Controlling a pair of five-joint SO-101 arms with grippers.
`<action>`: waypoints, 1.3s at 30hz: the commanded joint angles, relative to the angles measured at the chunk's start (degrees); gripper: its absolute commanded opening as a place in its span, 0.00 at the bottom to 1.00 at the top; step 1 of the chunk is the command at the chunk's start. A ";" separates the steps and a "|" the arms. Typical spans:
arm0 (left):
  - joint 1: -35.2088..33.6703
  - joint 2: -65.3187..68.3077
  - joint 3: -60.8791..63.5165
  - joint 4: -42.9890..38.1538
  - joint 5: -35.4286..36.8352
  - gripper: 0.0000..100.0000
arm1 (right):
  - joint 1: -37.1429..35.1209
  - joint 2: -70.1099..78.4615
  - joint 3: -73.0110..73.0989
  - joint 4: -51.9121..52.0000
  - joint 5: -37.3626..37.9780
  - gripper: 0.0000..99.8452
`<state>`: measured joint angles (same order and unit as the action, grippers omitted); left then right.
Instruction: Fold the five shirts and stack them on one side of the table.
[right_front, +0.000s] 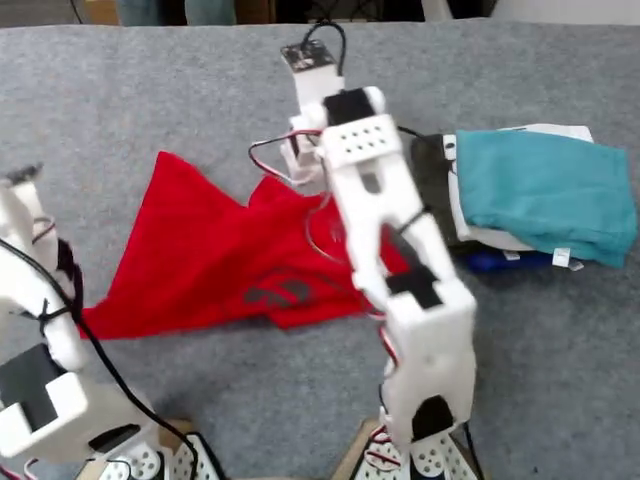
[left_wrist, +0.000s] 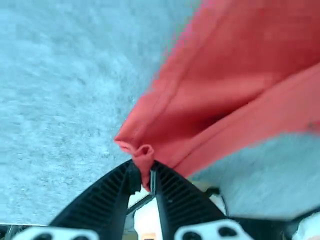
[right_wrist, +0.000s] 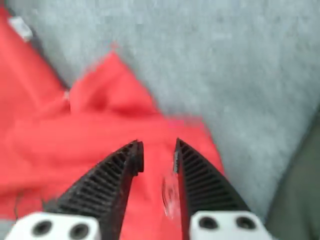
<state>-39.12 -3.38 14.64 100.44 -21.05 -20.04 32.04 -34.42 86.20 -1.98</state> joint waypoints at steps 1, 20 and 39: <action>-3.91 -2.37 2.68 0.35 -6.15 0.03 | -1.23 9.98 -11.30 2.02 -0.97 0.11; -16.40 -1.93 3.47 0.35 -20.66 0.03 | -3.78 14.29 -3.65 15.03 5.54 0.02; -17.71 -1.93 3.47 0.35 -24.79 0.03 | -2.55 0.84 -8.31 8.00 15.56 0.22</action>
<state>-56.26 -3.38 18.33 100.35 -44.88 -19.43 32.22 -36.35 96.22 13.05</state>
